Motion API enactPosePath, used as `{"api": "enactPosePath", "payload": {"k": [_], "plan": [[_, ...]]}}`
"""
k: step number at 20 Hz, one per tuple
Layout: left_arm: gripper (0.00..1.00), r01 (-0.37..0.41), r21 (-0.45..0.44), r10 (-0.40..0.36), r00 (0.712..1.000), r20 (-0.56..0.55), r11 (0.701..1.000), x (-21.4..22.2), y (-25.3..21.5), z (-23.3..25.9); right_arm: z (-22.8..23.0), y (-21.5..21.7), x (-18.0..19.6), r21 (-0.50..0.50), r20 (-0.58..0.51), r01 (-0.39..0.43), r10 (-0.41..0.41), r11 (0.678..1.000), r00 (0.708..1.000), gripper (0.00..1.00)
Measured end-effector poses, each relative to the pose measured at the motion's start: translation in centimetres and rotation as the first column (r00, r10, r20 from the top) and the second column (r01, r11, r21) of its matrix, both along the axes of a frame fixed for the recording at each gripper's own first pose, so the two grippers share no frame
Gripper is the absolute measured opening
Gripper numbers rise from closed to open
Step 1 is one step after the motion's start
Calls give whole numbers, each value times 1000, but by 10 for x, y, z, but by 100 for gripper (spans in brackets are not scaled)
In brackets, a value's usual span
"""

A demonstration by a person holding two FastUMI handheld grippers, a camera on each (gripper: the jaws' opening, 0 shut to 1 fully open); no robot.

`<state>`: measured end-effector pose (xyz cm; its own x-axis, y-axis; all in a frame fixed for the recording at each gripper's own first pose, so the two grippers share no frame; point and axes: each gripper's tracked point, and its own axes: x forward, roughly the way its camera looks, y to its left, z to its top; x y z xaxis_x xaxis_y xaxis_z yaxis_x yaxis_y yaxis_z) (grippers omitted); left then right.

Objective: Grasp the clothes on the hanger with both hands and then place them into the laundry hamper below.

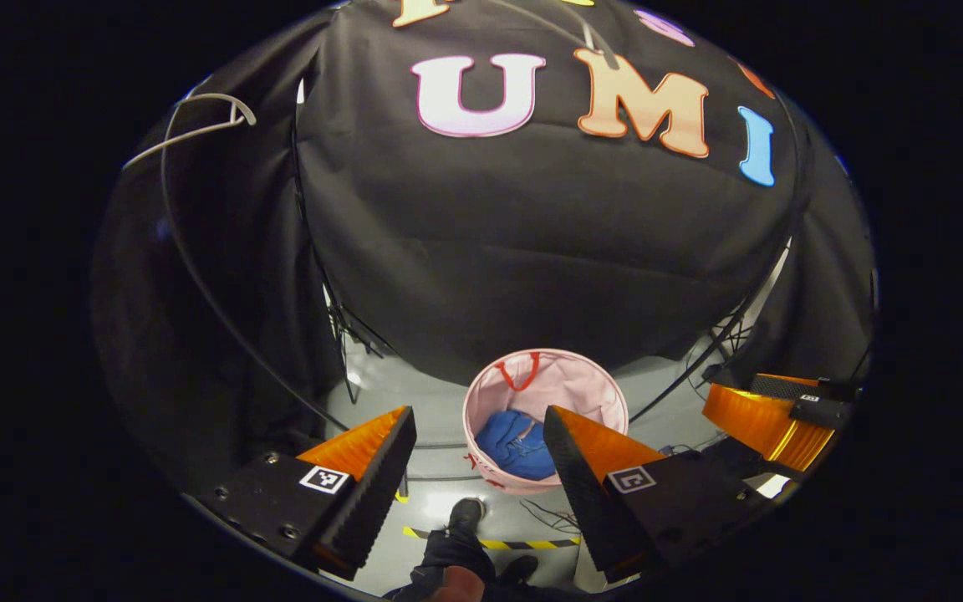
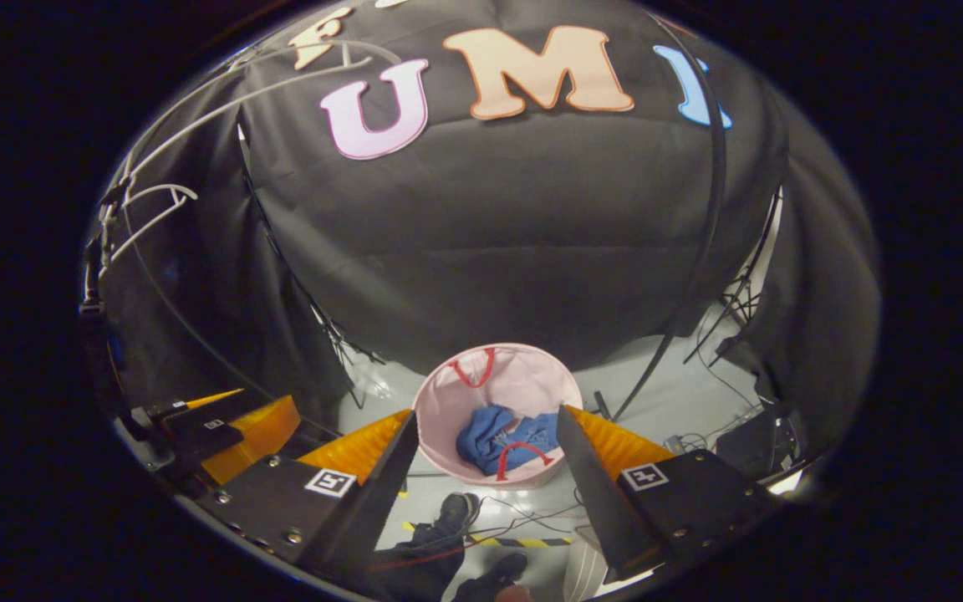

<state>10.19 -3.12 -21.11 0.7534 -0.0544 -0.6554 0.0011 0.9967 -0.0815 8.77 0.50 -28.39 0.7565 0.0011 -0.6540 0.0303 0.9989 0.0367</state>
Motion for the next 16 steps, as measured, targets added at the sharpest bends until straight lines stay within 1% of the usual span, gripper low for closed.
{"api": "enactPosePath", "payload": {"k": [4,8,9,10,12,13,14,15,16], "plan": [[96,-9,-12,10,997,83,1000,-4,-5,43,45,1,-8,-21,90,-15,17,1000,996,100],[96,-5,-8,6,986,168,1000,-2,-4,88,88,10,-14,-2,179,-17,17,1000,984,99],[96,-5,-14,7,983,181,1000,-4,-4,98,99,14,-17,7,197,-18,16,1000,980,94],[96,-5,-25,10,980,197,1000,-5,-5,109,111,17,-19,15,216,-18,15,1000,976,99],[96,-2,-36,10,973,229,999,-5,0,130,132,23,-21,33,254,-12,3,999,967,99],[93,2,-30,6,971,240,1000,-7,2,139,141,24,-22,32,273,2,-10,999,962,99],[96,4,-22,1,970,243,1000,-9,6,146,150,22,-22,19,289,8,-13,1000,957,99],[93,4,-17,0,967,256,1000,-9,10,156,159,23,-23,9,307,3,-5,1000,952,99],[93,6,-12,-2,962,274,1000,-9,14,168,168,25,-22,3,323,-1,0,1000,946,99]]}}
